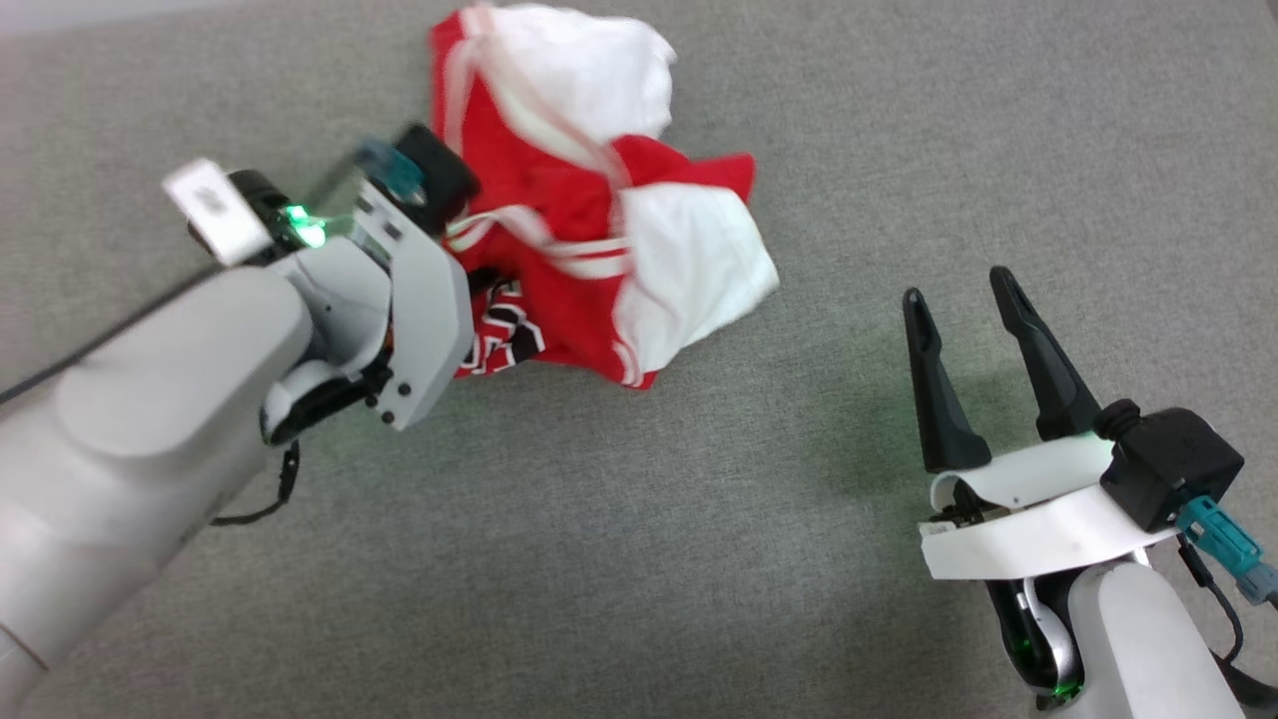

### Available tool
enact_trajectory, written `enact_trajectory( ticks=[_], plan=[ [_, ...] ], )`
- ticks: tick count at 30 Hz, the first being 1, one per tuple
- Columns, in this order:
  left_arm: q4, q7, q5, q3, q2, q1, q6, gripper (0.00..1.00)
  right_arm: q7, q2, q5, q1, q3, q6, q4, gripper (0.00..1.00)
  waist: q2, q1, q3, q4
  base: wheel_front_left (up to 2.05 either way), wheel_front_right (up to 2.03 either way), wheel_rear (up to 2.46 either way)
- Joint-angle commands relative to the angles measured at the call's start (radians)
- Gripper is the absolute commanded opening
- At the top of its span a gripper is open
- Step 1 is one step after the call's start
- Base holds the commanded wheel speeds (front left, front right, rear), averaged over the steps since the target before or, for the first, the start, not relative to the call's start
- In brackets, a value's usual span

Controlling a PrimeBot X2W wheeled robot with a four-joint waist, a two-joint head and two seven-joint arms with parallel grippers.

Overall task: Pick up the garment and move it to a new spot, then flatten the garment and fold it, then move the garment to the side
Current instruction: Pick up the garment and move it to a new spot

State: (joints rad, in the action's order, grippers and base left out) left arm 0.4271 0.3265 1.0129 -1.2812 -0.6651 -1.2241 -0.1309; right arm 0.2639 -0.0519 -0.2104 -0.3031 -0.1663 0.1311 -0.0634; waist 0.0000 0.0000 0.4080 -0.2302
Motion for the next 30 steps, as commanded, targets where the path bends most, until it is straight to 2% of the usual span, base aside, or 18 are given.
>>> enact_trajectory(
  ticks=[1, 4, 11, 17, 18, 19, 20, 21, 22, 30],
  plan=[
    [-0.005, 0.031, -0.064, 0.000, 0.001, 0.017, 0.000, 0.00, 0.001, 0.002, -0.008, -0.018, -0.005, -0.001, 0.007, 1.00, 0.0000, 0.0000, 0.023, -0.014, 0.00, 0.00, 0.00],
    [-0.004, 0.090, -0.143, -0.008, 0.002, 0.054, 0.000, 0.00, 0.001, 0.002, -0.011, -0.023, -0.012, -0.001, 0.015, 1.00, 0.0000, 0.0000, 0.048, -0.031, 0.00, 0.00, 0.00],
    [0.006, 0.137, -0.194, -0.022, 0.014, 0.084, 0.000, 0.00, 0.001, 0.002, -0.020, -0.037, -0.015, -0.001, 0.029, 1.00, 0.0000, 0.0000, 0.082, -0.055, 0.00, 0.00, 0.00],
    [0.026, 0.102, -0.188, -0.023, 0.020, 0.079, 0.001, 0.00, 0.001, 0.002, -0.001, -0.037, -0.015, -0.001, 0.015, 1.00, 0.0000, 0.0000, 0.070, -0.040, 0.00, 0.00, 0.00],
    [0.030, 0.083, -0.178, -0.021, 0.023, 0.071, 0.001, 0.03, 0.001, 0.002, 0.004, -0.038, -0.015, -0.001, 0.010, 1.00, 0.0000, 0.0000, 0.063, -0.033, 0.00, 0.00, 0.00],
    [0.038, 0.061, -0.159, -0.019, 0.030, 0.063, 0.001, 0.23, 0.001, 0.002, 0.014, -0.039, -0.015, -0.001, 0.006, 1.00, 0.0000, 0.0000, 0.053, -0.024, 0.00, 0.00, 0.00],
    [0.041, 0.039, -0.142, -0.017, 0.038, 0.055, 0.001, 0.48, 0.001, 0.002, 0.022, -0.038, -0.014, -0.001, 0.001, 1.00, 0.0000, 0.0000, 0.043, -0.014, 0.00, 0.00, 0.00],
    [0.044, 0.014, -0.121, -0.015, 0.044, 0.047, 0.001, 0.89, 0.001, 0.002, 0.029, -0.037, -0.014, -0.001, -0.005, 1.00, 0.0000, 0.0000, 0.032, -0.004, 0.00, 0.00, 0.00],
    [0.045, -0.009, -0.102, -0.013, 0.051, 0.044, 0.001, 1.00, 0.001, 0.002, 0.039, -0.035, -0.013, -0.001, -0.011, 1.00, 0.0000, 0.0000, 0.018, 0.007, 0.00, 0.00, 0.00],
    [0.068, -0.223, 0.041, 0.000, 0.082, 0.043, 0.001, 1.00, 0.001, 0.002, 0.127, -0.001, 0.008, -0.001, -0.076, 1.00, 0.0000, 0.0000, -0.102, 0.120, 0.00, 0.00, 0.00]
  ],
)
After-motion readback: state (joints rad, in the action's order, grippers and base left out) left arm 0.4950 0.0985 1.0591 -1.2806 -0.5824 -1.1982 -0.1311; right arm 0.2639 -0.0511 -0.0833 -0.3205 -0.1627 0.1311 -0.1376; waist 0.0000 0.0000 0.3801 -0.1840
